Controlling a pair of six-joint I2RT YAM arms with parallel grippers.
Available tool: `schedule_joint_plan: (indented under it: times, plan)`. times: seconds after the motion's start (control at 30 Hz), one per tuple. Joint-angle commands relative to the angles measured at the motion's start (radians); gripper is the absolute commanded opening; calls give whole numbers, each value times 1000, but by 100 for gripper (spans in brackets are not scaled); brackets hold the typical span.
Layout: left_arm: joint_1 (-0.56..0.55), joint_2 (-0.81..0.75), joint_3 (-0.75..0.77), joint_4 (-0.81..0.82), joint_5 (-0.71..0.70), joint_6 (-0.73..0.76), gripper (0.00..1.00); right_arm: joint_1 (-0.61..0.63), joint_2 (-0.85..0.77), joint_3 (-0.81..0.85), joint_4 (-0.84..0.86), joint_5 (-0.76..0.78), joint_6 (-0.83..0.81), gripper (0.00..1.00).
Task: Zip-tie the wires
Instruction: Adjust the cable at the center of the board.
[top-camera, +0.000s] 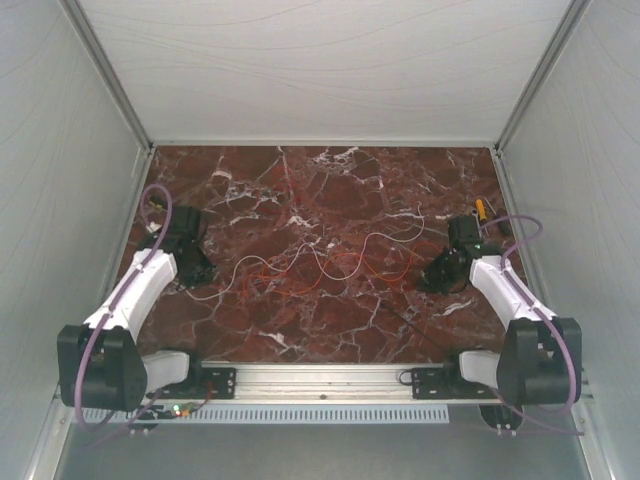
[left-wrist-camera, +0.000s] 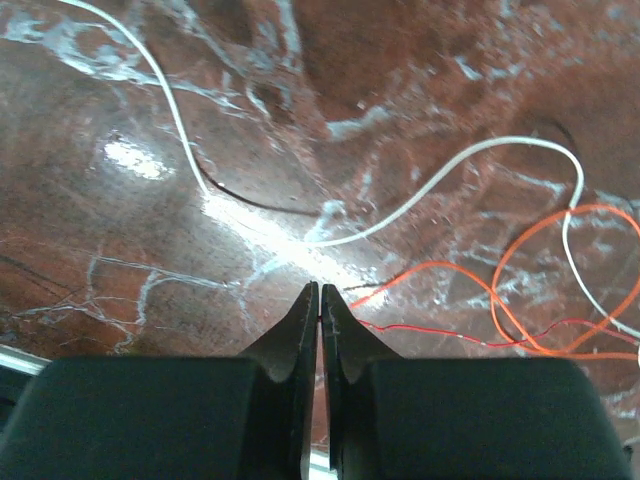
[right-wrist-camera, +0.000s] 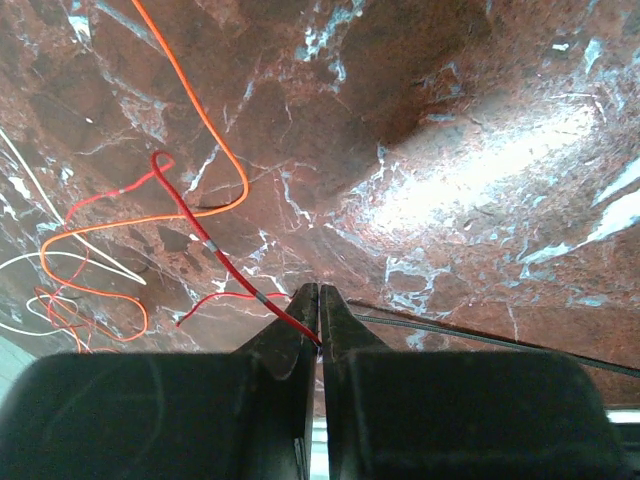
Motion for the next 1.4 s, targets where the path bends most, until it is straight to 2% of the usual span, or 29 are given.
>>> schedule_joint_plan:
  times: [0.0,0.27,0.43,0.53,0.67,0.73,0.8,0.9,1.0,1.1,1.17,1.2,1.37]
  plan:
    - [58,48,-17,29,-62,-37,0,-16,37,-16,21,-69,-46,0]
    - [79,115,-108,171,18,-74,0,-18,157,2,58,-91,-88,1]
    - [80,101,-149,212,56,-85,0,-25,195,34,51,-79,-101,9]
    - [80,91,-151,205,45,-91,21,-25,210,44,50,-91,-103,15]
    - [80,68,-149,197,51,-110,36,-25,207,46,36,-101,-106,21]
    - [80,56,-144,187,61,-119,52,-25,200,51,22,-98,-110,22]
    - [80,43,-132,167,70,-120,62,-25,189,57,5,-92,-116,27]
    - [80,-4,-110,137,70,-120,77,-25,165,72,-31,-65,-120,37]
    - [79,-37,-60,85,26,-104,96,-26,132,91,-71,-5,-119,54]
    - [79,-39,-4,11,-74,-105,100,-26,103,125,-105,54,-114,75]
    - [78,-39,33,-18,-126,-107,100,-26,92,152,-127,83,-121,93]
    - [79,-36,49,-31,-144,-106,100,-26,90,166,-138,98,-125,97]
    - [78,-39,141,-54,-184,-107,100,-25,68,233,-170,147,-149,98]
